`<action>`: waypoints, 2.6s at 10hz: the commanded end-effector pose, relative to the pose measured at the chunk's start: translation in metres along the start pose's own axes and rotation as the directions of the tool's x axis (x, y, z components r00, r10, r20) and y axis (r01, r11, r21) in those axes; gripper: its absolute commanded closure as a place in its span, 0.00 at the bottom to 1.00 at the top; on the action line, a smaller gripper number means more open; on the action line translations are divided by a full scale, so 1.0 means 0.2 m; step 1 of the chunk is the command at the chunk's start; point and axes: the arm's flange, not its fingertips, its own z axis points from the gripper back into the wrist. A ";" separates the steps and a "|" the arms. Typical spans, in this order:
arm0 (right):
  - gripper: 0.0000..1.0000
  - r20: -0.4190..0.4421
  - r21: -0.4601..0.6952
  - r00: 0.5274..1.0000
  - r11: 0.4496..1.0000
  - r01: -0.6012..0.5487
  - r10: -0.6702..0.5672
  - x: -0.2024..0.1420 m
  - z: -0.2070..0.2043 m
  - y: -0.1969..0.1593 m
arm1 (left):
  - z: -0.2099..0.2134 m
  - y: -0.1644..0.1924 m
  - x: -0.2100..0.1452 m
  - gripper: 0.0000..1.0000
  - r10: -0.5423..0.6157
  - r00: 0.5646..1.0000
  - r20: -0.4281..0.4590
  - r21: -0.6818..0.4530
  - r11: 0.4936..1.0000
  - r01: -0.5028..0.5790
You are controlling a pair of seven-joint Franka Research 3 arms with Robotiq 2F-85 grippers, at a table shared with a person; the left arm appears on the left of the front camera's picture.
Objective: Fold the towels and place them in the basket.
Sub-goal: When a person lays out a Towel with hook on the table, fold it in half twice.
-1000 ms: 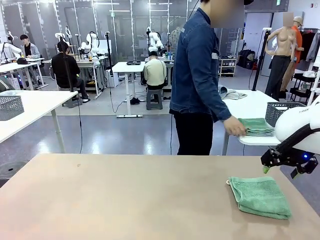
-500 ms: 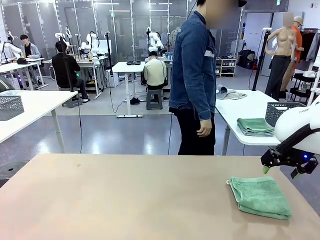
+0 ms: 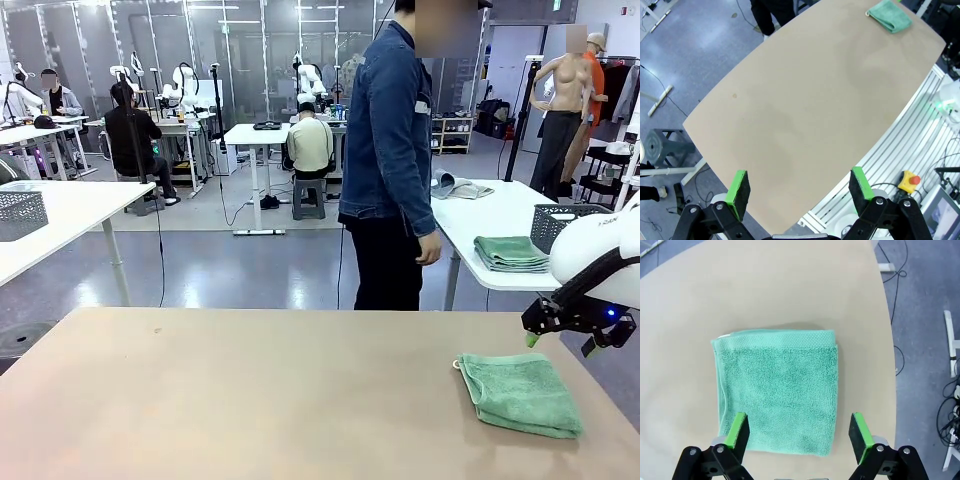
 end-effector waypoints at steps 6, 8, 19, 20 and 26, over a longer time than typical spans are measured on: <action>0.00 0.125 0.104 0.981 0.982 -0.159 0.146 -0.13 0.86 -0.05 | 0.00 0.00 0.00 0.00 0.015 1.000 -0.003 0.016 1.000 -0.015; 0.00 0.153 0.116 0.961 0.962 -0.249 0.230 -0.23 1.17 -0.04 | 0.00 0.00 0.00 0.00 0.015 1.000 -0.003 0.016 1.000 -0.015; 0.00 0.170 0.057 0.828 0.834 -0.549 0.534 -0.64 1.73 0.19 | 0.00 0.00 0.00 0.00 0.015 1.000 -0.003 0.016 1.000 -0.015; 0.00 0.170 0.057 0.828 0.834 -0.549 0.534 -0.64 1.73 0.19 | 0.00 0.00 0.00 0.00 0.015 1.000 -0.003 0.016 1.000 -0.015; 0.00 0.170 0.057 0.828 0.834 -0.549 0.534 -0.64 1.73 0.19 | 0.00 0.00 0.00 0.00 0.015 1.000 -0.003 0.016 1.000 -0.015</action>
